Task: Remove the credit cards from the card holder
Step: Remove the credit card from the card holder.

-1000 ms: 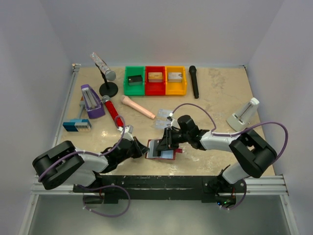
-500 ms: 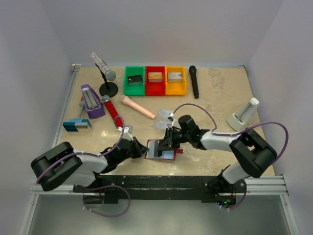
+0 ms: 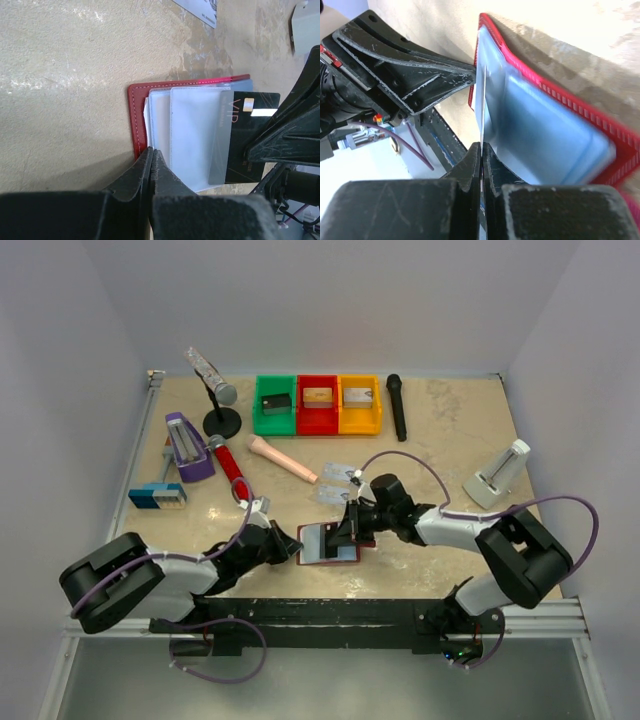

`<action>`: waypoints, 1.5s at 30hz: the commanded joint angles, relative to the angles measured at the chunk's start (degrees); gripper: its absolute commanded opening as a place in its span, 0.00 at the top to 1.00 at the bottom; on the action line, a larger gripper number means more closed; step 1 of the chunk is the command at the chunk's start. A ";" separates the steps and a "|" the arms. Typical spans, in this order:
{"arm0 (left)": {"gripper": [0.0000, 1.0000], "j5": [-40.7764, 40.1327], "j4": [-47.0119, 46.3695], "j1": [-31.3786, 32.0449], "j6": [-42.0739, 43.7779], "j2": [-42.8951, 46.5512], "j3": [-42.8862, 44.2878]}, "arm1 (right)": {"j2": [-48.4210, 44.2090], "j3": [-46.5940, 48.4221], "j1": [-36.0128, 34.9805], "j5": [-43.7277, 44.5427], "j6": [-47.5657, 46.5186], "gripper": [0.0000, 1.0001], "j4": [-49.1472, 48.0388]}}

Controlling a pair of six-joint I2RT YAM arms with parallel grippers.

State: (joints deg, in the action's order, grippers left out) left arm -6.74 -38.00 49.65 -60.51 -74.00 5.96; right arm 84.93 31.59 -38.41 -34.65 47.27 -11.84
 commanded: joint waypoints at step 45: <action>0.31 50.24 11.64 -0.69 18.42 33.13 15.49 | -26.22 23.60 -13.97 -16.23 -41.99 1.00 57.19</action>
State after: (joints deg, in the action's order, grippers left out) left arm 33.74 -16.91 49.08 -39.40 -38.52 20.58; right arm 58.87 51.81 -51.62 -46.94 7.40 44.97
